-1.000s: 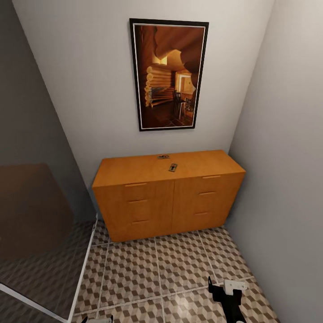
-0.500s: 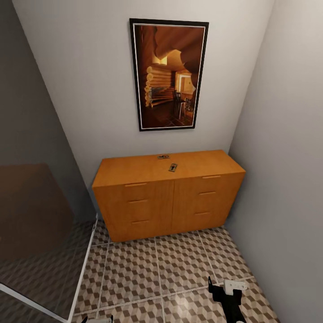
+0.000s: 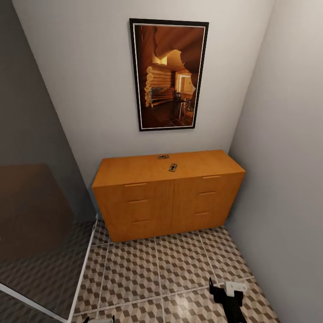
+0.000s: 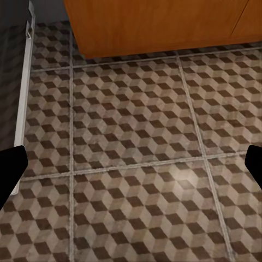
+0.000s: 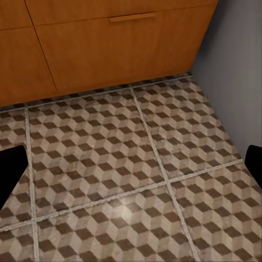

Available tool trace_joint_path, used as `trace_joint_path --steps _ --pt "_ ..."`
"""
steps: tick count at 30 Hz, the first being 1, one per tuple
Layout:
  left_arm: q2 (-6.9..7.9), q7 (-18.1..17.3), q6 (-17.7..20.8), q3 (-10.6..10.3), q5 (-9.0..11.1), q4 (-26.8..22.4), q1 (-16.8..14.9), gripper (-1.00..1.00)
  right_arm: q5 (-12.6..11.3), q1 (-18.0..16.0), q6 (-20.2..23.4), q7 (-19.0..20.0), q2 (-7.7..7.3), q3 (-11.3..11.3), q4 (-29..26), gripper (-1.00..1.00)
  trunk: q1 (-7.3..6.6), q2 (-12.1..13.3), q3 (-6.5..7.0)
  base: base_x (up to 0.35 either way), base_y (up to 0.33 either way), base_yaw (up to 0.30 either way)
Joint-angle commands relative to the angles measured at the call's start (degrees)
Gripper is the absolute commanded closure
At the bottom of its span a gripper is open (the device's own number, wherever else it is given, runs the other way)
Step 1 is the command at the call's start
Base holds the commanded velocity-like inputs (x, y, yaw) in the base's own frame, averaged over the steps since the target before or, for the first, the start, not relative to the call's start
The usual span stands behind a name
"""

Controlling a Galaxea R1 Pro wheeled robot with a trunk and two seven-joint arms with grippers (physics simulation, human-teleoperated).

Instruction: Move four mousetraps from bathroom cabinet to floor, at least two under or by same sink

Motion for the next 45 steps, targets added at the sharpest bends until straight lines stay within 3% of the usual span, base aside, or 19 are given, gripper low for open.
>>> trace_joint_path --steps 1,14,17,21,24,26,27,29,31,33,38,41,45 --pt "-0.02 0.22 -0.34 -0.17 0.10 0.23 -0.11 -1.00 -0.25 0.08 -0.10 -0.26 -0.08 0.52 0.01 -1.00 0.03 -0.12 -0.11 0.000 0.000 0.000" --pt "0.07 0.34 -0.25 -0.07 0.16 0.12 -0.11 -1.00 -0.24 0.29 -0.10 -0.24 -0.05 0.52 0.00 -1.00 0.03 -0.12 -0.11 0.000 0.000 0.000" --pt "0.10 0.39 1.55 0.13 0.17 0.01 -0.11 -1.00 -0.24 0.29 -0.10 -0.24 -0.11 0.52 -0.02 -1.00 0.03 -0.12 -0.11 0.000 0.000 0.000" --pt "-0.67 0.44 11.39 0.37 0.18 -1.20 -0.11 -1.00 -0.24 0.29 -0.10 -0.24 -0.13 0.52 -0.01 -1.00 0.03 -0.12 -0.11 0.000 0.000 0.000" --pt "-1.31 0.57 20.66 0.45 0.17 -6.19 -0.11 -1.00 -0.24 0.29 -0.10 -0.24 -0.09 0.52 -0.02 -1.00 0.03 -0.12 -0.11 0.000 0.000 0.000" --pt "-1.54 0.63 29.63 0.45 0.15 -13.23 -0.11 -1.00 -0.24 0.29 -0.10 -0.24 -0.07 0.52 -0.03 -1.00 0.03 -0.12 -0.11 0.000 0.000 0.000" --pt "-1.57 0.64 32.11 0.45 0.14 -15.26 -0.11 -1.00 -0.24 0.29 -0.10 -0.24 -0.08 0.52 -0.03 -1.00 0.03 -0.12 -0.11 0.000 0.000 0.000" --pt "-1.68 0.66 42.61 0.45 0.11 -23.87 -0.11 -1.00 -0.24 0.29 -0.07 -0.24 -0.10 0.52 -0.01 -1.00 0.03 -0.12 -0.11 0.000 0.000 0.000" --pt "-1.69 0.64 47.91 0.45 0.10 -28.17 -0.11 -1.00 -0.24 0.29 -0.05 -0.24 -0.12 0.52 -0.02 -1.00 0.03 -0.12 -0.11 0.000 0.000 0.000" --pt "-1.69 0.61 57.90 0.45 0.09 -36.47 -0.11 -1.00 -0.24 0.29 -0.03 -0.24 -0.13 0.52 -0.01 -1.00 0.03 -0.12 -0.11 0.000 0.000 0.000" --pt "-1.66 0.60 71.66 0.45 0.08 -49.96 -0.11 -1.00 -0.24 0.29 -0.02 -0.24 -0.14 0.52 -0.03 -1.00 0.03 -0.12 -0.11 0.000 0.000 0.000" --pt "-1.68 0.59 76.39 0.43 0.08 -55.58 -0.11 -1.00 -0.24 0.29 -0.02 -0.24 -0.12 0.52 -0.03 -1.00 0.03 -0.12 -0.11 0.000 0.000 0.000" --pt "-1.71 0.54 85.79 0.32 0.05 -66.66 -0.11 -1.00 -0.24 0.29 -0.02 -0.24 -0.02 0.52 0.01 -1.00 0.03 -0.12 -0.11 0.000 0.000 0.000"
